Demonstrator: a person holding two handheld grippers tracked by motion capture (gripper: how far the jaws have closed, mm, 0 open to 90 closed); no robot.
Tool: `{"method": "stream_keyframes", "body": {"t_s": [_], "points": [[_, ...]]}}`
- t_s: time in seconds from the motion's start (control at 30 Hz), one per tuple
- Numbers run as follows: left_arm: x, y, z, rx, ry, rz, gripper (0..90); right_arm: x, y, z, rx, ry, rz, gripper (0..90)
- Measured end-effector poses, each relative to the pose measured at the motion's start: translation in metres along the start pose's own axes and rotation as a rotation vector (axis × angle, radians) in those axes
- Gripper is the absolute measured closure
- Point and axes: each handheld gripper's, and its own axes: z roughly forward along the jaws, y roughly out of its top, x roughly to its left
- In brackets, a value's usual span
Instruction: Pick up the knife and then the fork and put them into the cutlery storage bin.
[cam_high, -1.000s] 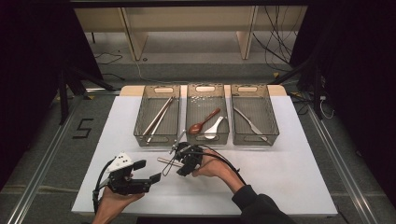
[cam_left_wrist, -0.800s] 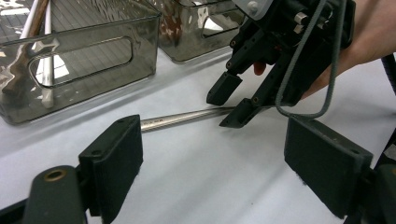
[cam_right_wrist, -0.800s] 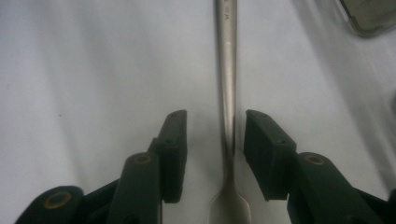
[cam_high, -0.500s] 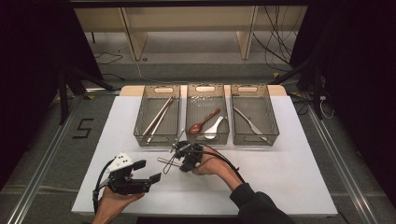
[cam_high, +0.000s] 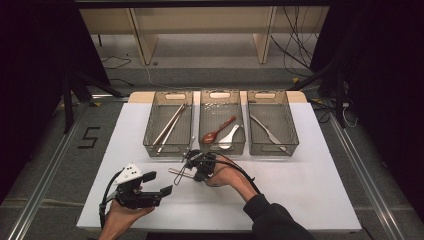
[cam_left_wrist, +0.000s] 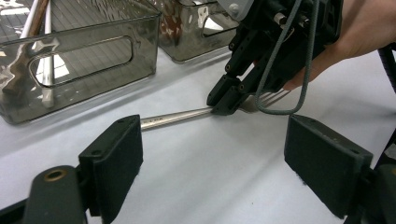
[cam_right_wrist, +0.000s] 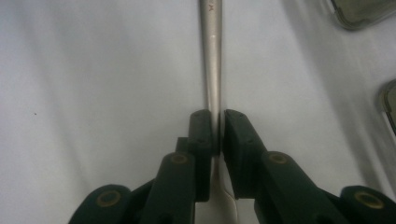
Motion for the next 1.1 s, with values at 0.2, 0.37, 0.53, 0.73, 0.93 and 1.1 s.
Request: {"method": "stream_keyframes", "body": {"t_s": [0.2,0.37,0.53,0.73,0.93,1.1], "points": [[0.000,0.000,0.000,-0.001,-0.001,0.001,19.2,-0.001,0.002,0.000,0.016,0.007,-0.007,84.5],[0.000,0.000,0.000,-0.002,0.000,0.004,19.2,0.000,0.003,0.000,0.011,0.005,-0.005,84.9],[0.001,0.000,0.000,-0.001,0.000,0.002,19.2,0.000,0.002,-0.001,0.016,0.004,-0.010,85.1],[0.001,0.000,0.000,0.000,0.001,0.001,19.2,0.001,0.000,-0.009,-0.009,0.012,0.004,85.2],[0.001,0.000,0.000,0.001,0.001,0.002,19.2,-0.001,-0.003,-0.015,-0.013,0.006,-0.001,85.3],[0.001,0.000,0.000,0.002,0.001,-0.001,19.2,-0.003,-0.004,-0.020,-0.039,0.018,0.009,85.3]]}}
